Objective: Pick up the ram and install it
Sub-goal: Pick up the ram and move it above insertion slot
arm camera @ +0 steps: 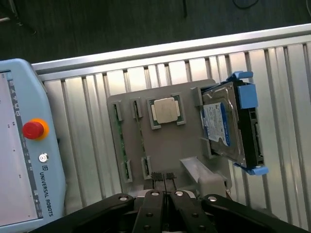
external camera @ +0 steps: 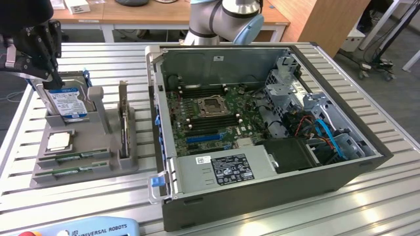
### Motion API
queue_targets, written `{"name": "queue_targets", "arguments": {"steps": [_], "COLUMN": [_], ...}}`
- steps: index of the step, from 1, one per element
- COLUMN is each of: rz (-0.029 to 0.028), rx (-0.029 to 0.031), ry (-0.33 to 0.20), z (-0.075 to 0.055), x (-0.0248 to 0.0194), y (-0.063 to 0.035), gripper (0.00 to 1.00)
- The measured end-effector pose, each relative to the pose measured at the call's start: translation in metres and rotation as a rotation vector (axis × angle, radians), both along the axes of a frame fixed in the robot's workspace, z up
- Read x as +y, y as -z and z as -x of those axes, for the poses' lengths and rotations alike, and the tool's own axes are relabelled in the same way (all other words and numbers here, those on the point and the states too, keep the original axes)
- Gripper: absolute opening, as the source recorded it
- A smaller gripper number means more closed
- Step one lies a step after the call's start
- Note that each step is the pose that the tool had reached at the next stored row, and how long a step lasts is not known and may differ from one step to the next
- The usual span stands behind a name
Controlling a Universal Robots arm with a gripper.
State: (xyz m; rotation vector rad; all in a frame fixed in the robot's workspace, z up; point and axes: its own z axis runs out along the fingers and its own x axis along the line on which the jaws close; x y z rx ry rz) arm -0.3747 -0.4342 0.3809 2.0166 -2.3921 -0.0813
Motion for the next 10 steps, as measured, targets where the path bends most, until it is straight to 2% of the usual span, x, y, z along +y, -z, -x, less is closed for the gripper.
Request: {"name": "queue_targets", "arguments": {"steps": [10], "rz": [0.0], "rx": [-0.0001], "ry": [-0.013], "z": [0.0], "x": [0.0], "y": [0.0003], "gripper": [0.1]}}
